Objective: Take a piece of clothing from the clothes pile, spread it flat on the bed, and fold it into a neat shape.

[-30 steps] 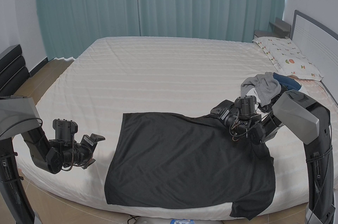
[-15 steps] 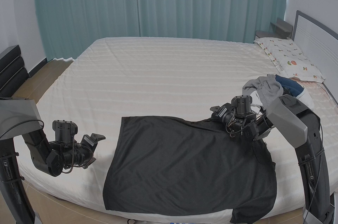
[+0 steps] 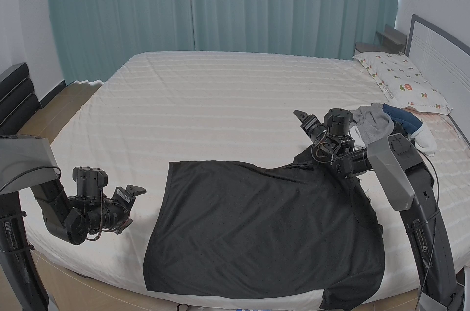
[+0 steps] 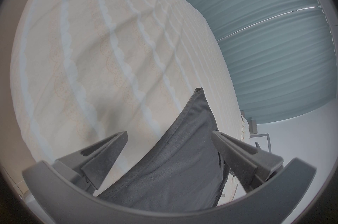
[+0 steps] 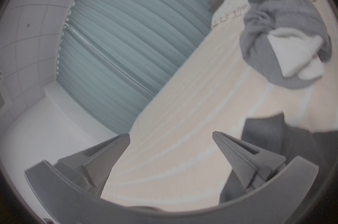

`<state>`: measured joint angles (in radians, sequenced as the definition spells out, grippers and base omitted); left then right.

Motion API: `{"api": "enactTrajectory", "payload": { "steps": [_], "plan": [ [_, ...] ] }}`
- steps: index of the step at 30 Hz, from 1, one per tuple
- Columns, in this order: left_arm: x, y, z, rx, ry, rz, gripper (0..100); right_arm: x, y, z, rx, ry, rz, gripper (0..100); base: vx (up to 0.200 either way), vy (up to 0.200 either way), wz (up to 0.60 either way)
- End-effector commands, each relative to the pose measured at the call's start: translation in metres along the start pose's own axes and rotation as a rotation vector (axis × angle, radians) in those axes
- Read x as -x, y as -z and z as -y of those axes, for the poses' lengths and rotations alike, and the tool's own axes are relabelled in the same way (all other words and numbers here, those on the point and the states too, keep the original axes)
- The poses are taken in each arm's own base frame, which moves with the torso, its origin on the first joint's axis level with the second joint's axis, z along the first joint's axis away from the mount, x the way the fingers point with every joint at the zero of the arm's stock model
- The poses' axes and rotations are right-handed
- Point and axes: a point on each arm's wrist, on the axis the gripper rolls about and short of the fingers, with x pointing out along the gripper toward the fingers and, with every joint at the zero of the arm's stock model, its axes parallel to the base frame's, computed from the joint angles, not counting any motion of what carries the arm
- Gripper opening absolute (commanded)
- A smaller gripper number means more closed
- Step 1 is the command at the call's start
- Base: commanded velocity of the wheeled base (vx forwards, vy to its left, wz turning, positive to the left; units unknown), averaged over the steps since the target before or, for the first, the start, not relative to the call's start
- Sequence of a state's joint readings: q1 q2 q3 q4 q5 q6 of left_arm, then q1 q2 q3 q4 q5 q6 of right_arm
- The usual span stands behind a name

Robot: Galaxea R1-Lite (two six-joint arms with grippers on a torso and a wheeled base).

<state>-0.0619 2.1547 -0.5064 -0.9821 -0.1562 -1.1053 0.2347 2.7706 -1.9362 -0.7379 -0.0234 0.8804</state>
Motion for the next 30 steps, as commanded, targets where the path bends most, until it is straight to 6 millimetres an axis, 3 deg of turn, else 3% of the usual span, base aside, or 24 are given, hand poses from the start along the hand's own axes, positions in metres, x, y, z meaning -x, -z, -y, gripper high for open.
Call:
{"api": "enactTrajectory", "payload": {
  "steps": [1,6,10,14,23,30],
  "plan": [
    [0.000,0.000,0.000,0.000,-0.003,-0.001,100,-0.008,-0.001,0.018,0.039,-0.006,0.041,100,0.000,0.000,0.00],
    [0.000,0.000,-0.001,0.003,-0.002,-0.001,100,0.001,-0.009,0.026,0.073,0.046,0.022,100,0.000,0.000,0.00],
    [0.000,0.001,-0.001,0.002,-0.003,-0.003,100,0.035,-0.006,0.023,0.083,0.124,-0.117,100,0.000,0.000,0.00],
    [0.000,0.000,-0.001,0.001,-0.003,0.000,100,0.051,-0.012,0.016,0.096,0.099,-0.195,100,0.000,0.000,0.00],
    [0.000,0.000,-0.001,0.000,-0.003,0.000,100,0.038,0.022,0.051,0.092,0.192,-0.289,100,0.000,0.000,0.00],
    [0.000,0.001,-0.001,0.001,-0.004,-0.001,100,0.018,0.027,0.059,0.084,0.226,-0.302,100,0.000,0.000,0.00]
  ]
}}
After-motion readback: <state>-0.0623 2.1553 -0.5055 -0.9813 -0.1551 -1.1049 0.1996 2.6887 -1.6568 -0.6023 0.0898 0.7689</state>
